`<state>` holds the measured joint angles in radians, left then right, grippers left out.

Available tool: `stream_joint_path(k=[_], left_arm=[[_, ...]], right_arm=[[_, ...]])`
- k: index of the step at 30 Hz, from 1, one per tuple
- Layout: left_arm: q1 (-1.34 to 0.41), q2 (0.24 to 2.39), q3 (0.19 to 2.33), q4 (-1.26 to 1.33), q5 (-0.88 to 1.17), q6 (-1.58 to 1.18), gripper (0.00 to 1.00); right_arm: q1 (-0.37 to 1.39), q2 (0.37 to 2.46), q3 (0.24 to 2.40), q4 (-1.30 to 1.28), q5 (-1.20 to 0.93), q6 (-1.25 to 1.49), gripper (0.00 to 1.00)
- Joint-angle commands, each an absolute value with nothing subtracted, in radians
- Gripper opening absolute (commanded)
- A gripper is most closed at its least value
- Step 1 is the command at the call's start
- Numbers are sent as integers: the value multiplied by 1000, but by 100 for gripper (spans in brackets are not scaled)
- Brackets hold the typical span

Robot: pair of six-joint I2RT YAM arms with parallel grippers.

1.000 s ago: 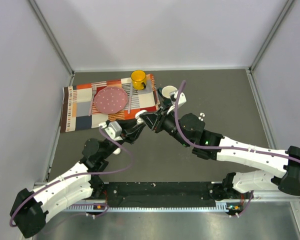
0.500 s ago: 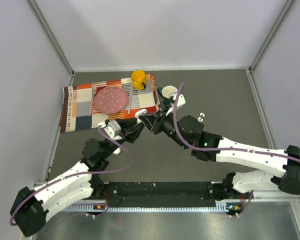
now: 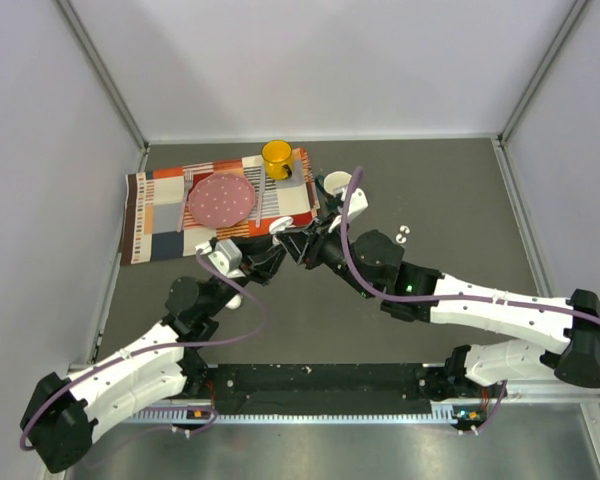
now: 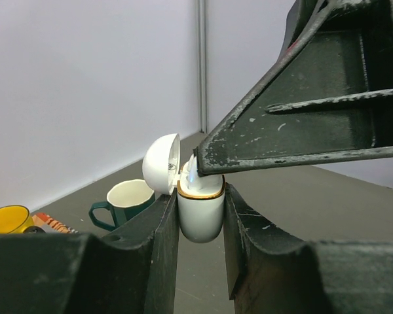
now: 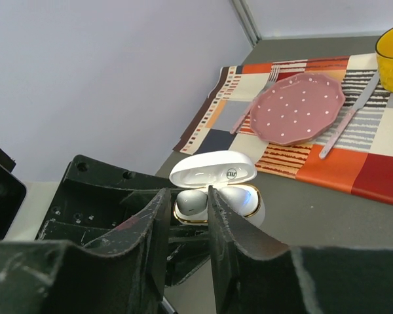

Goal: Insert the wireless bluetooth earbuds into the charging case
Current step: Place the earbud in the charging case.

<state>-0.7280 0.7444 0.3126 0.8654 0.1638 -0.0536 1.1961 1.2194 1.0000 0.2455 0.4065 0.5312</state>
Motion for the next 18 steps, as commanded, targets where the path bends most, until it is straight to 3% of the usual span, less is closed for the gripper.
stream_joint_path(k=[1, 18], left_arm=[[-726, 729, 336, 1005, 143, -58, 0], [-727, 697, 321, 950, 149, -51, 0]], right_arm=[[1209, 1213, 1051, 181, 431, 500, 33], [1209, 1134, 1083, 233, 374, 472, 52]])
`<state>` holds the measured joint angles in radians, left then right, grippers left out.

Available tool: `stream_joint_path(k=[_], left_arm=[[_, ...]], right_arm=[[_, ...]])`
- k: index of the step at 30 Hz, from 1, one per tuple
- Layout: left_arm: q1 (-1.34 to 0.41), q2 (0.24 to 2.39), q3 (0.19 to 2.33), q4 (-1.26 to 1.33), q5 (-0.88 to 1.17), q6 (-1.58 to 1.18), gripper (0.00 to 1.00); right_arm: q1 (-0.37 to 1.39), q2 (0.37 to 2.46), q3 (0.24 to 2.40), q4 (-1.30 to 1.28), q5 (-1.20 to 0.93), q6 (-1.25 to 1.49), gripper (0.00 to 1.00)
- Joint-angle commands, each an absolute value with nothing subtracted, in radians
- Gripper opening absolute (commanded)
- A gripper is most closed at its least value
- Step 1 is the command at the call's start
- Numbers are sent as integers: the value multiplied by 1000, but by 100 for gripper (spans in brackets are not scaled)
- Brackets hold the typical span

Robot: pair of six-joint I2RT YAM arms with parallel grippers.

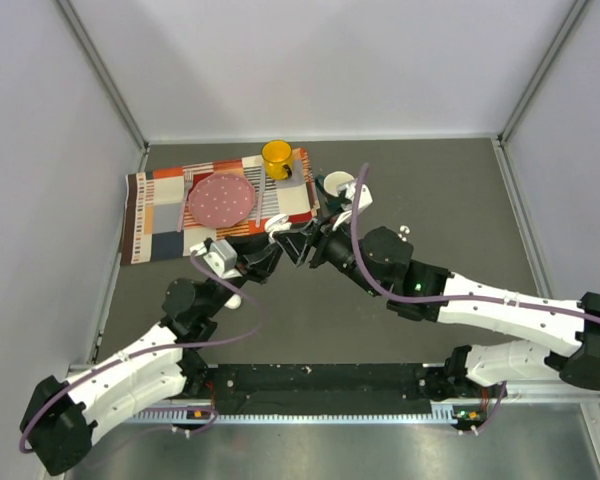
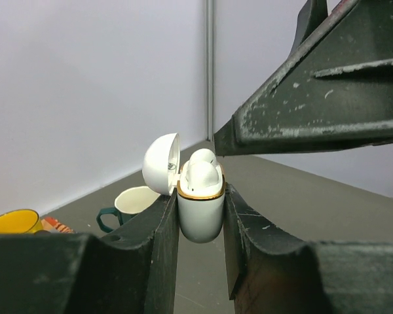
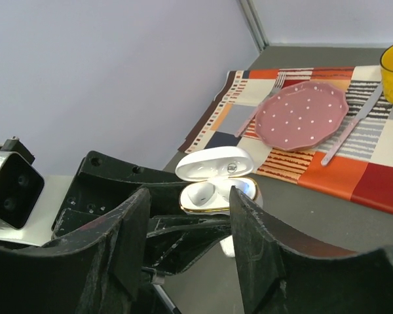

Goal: Insert the wireless bluetooth earbuds into the charging case
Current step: Place the earbud in the charging case.

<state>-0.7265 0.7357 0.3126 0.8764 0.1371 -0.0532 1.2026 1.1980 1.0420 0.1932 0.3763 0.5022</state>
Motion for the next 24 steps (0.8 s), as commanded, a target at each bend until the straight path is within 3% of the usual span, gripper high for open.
stream_joint_path(k=[1, 6, 8, 12, 17, 24], left_arm=[[-727, 693, 318, 943, 147, -49, 0], [-727, 663, 311, 911, 149, -45, 0], [-726, 657, 313, 899, 156, -44, 0], [-726, 666, 330, 888, 224, -57, 0], [-726, 735, 400, 845, 500, -57, 0], [-726, 787, 426, 879, 580, -78, 0]], right_arm=[[1209, 1125, 1081, 235, 374, 471, 55], [1209, 1069, 1066, 201, 488, 485, 78], [1209, 1065, 1066, 180, 544, 482, 80], [1181, 1075, 1110, 27, 621, 534, 83], [1132, 1103, 1150, -95, 574, 618, 83], [1123, 1117, 1158, -118, 543, 612, 83]])
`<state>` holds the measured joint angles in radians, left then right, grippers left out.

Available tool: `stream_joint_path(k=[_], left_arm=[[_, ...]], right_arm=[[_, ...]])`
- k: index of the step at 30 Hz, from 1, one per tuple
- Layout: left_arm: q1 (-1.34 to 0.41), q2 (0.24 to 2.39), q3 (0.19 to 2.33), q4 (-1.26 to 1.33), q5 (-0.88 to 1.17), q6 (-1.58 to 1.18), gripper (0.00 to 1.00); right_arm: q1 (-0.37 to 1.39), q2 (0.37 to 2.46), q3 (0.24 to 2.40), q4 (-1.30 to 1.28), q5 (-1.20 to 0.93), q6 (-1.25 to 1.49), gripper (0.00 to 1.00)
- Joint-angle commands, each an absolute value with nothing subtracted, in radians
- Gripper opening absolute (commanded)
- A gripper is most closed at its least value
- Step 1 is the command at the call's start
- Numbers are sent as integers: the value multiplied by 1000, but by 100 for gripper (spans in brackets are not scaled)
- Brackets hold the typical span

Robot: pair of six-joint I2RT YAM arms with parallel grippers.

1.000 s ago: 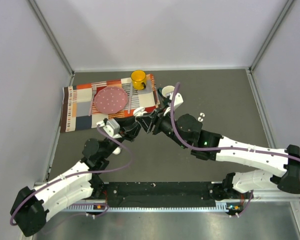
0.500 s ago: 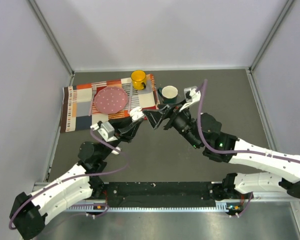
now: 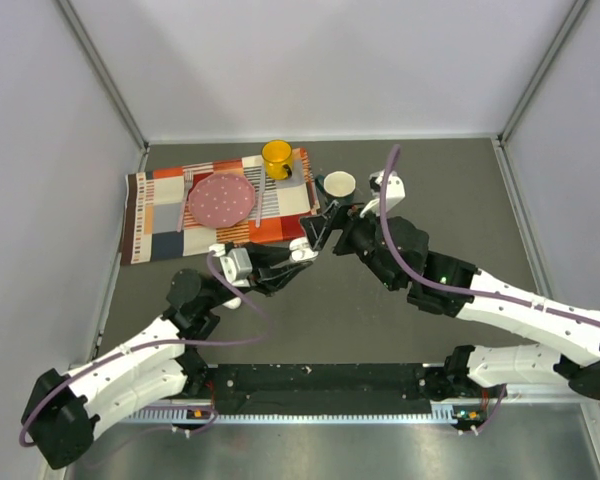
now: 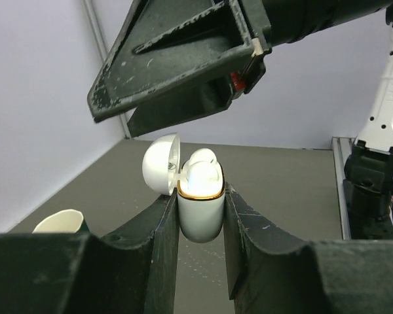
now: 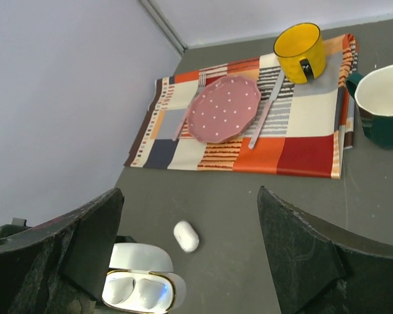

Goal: Insert the wireless bluetooth earbuds into the charging case
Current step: Place the earbud in the charging case, then close the charging case.

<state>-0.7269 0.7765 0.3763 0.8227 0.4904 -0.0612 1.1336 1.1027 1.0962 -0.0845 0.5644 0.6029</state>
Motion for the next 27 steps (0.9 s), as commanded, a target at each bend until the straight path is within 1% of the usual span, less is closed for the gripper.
stream_joint_path(k=[1, 15, 18, 20, 27], left_arm=[[-726, 788, 429, 879, 584, -77, 0], [-726, 810, 443, 874, 572, -81, 0], [-726, 810, 443, 870, 546, -89, 0], [-726, 807, 443, 859, 488, -120, 0], [-726, 798, 449, 802, 385, -155, 0]], right_arm=[[1123, 1121, 1161, -127, 535, 614, 83], [1123, 1140, 1144, -175, 520, 624, 83], [1124, 1135, 1138, -178, 514, 621, 83], [1123, 1128, 1128, -187, 512, 621, 80], [1124, 1095, 1092, -187, 518, 609, 79]])
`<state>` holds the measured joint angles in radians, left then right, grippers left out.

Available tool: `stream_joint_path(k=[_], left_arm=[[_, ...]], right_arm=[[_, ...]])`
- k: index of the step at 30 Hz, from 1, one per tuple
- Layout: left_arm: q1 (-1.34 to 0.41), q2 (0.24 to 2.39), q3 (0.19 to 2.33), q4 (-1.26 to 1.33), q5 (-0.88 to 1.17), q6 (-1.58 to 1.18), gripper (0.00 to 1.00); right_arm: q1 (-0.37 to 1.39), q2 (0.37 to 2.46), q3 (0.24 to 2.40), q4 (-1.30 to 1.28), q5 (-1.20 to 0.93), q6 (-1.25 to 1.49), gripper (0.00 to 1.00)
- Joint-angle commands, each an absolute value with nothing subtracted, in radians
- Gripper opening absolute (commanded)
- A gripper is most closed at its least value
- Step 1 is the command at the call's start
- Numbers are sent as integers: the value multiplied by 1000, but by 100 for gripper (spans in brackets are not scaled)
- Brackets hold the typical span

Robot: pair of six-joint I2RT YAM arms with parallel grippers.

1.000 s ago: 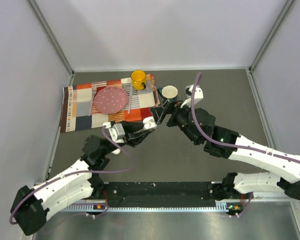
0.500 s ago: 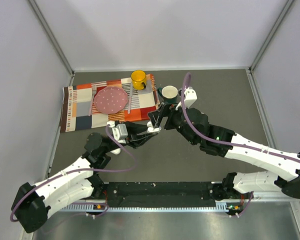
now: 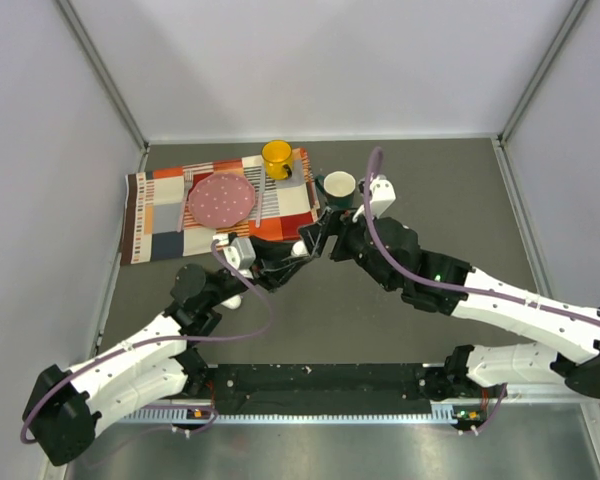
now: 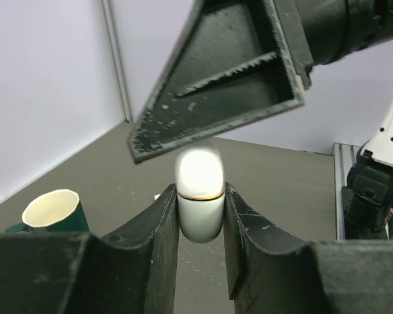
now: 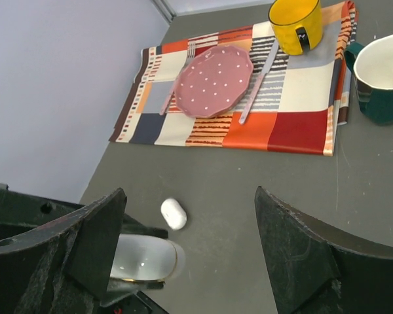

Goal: Insert the wireless bluetooth earbuds into the charging case
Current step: Close the charging case, then place the charging case at the center of the board.

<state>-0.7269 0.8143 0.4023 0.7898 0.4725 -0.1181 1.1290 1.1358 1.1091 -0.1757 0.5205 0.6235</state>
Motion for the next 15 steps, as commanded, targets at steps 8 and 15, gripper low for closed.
stream_joint_path(k=[8, 15], left_arm=[[-726, 836, 491, 721, 330, -228, 0], [-677, 982, 629, 439, 353, -418, 0]], right_arm=[[1123, 1052, 1045, -189, 693, 650, 81], [1077, 951, 966, -281, 881, 813, 82]])
